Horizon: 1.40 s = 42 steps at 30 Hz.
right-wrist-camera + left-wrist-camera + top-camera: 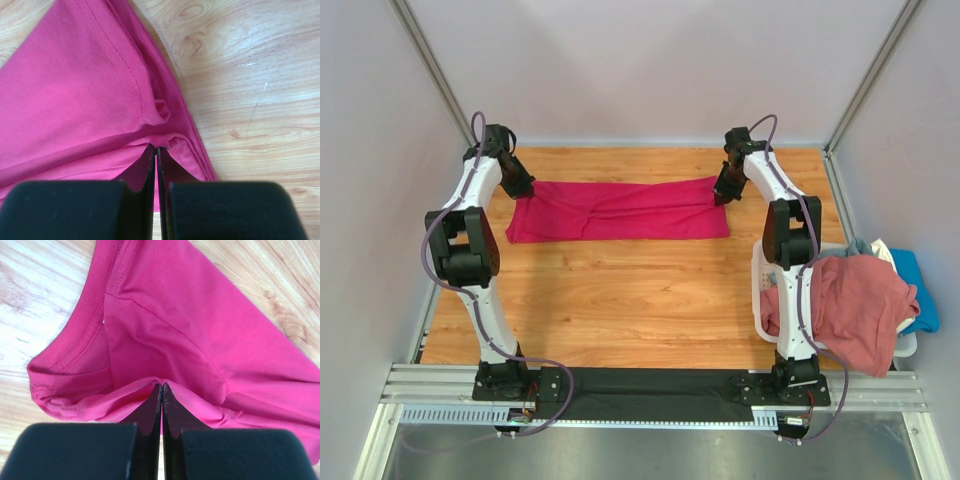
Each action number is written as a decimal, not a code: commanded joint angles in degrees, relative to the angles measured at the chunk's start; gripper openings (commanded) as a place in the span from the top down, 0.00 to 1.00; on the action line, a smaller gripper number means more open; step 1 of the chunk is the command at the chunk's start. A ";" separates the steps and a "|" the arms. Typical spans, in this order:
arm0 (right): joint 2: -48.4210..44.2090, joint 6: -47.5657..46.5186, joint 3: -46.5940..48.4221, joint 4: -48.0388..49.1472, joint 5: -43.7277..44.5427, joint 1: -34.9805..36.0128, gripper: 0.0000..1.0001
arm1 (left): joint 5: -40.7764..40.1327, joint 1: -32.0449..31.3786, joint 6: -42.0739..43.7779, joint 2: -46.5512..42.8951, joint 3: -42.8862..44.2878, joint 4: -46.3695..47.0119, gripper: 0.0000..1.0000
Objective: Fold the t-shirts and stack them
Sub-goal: Fold the tshirt
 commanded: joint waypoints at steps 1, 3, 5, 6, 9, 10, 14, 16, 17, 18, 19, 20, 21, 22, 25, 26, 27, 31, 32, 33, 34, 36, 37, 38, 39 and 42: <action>-0.09 0.33 2.80 0.93 -0.05 -0.52 1.00 | -0.23 0.06 0.18 0.80 2.67 0.02 1.00; 0.26 0.51 3.06 1.20 -0.05 -0.78 1.00 | -0.23 0.15 0.18 1.24 3.29 0.02 1.00; 0.61 0.77 3.50 1.11 -0.40 -0.96 1.00 | 0.21 0.24 0.18 2.30 3.99 -0.15 1.00; 0.96 0.77 3.85 1.11 -0.31 -1.04 1.00 | 0.30 0.33 0.26 2.65 4.87 -0.33 1.00; 1.49 1.12 4.20 1.29 -0.49 -1.22 1.00 | 0.47 0.50 0.35 4.23 6.37 -0.68 1.00; 1.75 1.21 4.47 1.37 -0.66 -1.39 1.00 | 0.73 0.59 0.35 4.84 6.63 -0.51 1.00; 2.72 1.39 5.43 1.37 -0.93 -1.40 0.99 | 1.53 0.77 0.88 6.95 8.73 -0.59 1.00; 3.25 1.56 5.96 1.29 -1.01 -1.57 0.98 | 1.88 0.85 1.32 8.18 9.35 -0.51 1.00; 3.34 1.57 6.22 1.37 -1.10 -1.57 0.97 | 2.05 0.85 1.58 8.54 10.23 -0.68 1.00; 3.60 1.57 6.40 1.37 -1.10 -1.66 0.96 | 2.05 0.85 1.76 9.06 10.84 -0.77 1.00; 3.78 1.57 6.75 1.46 -1.28 -1.83 0.93 | 2.14 0.85 2.02 9.94 11.46 -0.94 1.00; 3.95 1.48 7.89 1.37 -1.45 -1.92 0.92 | 2.05 0.85 2.89 10.47 12.86 -1.55 1.00; 4.47 1.39 8.68 1.20 -1.45 -2.10 0.90 | 1.71 0.85 3.42 11.00 13.74 -1.91 1.00; 4.74 1.13 9.73 0.07 -1.28 -2.10 0.84 | 1.09 0.85 4.04 11.87 14.62 -2.43 1.00; 5.01 -0.36 13.87 -2.83 0.03 -2.36 0.72 | -1.97 0.94 7.29 12.76 19.10 -6.72 0.87; 4.05 -1.50 14.31 -3.45 0.65 -2.45 0.69 | -3.21 0.86 7.99 12.76 21.46 -8.05 0.80; 3.26 -2.12 14.14 -3.98 1.27 -2.36 0.66 | -3.92 0.85 9.91 11.45 21.92 -8.76 0.77; -1.31 -5.02 11.42 -4.34 5.03 -2.36 0.53 | -10.42 0.85 13.17 5.05 17.28 -7.89 0.64; -2.80 -5.37 10.98 -4.51 5.14 -2.36 0.52 | -10.43 0.77 13.45 3.81 15.09 -7.97 0.64; -3.51 -5.81 10.45 -4.69 5.05 -2.28 0.52 | -10.08 0.77 13.45 2.75 13.68 -7.89 0.64; -4.13 -5.90 9.05 -4.52 4.09 -2.19 0.51 | -7.81 0.68 13.10 0.39 11.92 -7.10 0.64; -5.62 -6.08 7.29 -4.17 3.56 -1.75 0.50 | -4.38 0.50 12.31 -2.17 5.16 -5.00 0.65; -5.98 -6.17 5.54 -3.29 1.29 -1.23 0.49 | -0.36 0.24 11.78 -4.36 2.70 -2.29 0.67; -6.59 -6.26 4.48 -2.85 0.66 -0.79 0.49 | 1.25 -0.63 11.43 -5.16 -1.50 -1.13 0.69; -6.77 -6.00 3.77 -2.15 0.31 0.18 0.49 | 3.00 -0.90 11.17 -6.04 -3.19 0.18 0.71; -6.68 -5.47 2.19 -1.35 -1.36 1.85 0.50 | 7.67 -2.74 10.28 -4.22 -5.15 2.30 0.76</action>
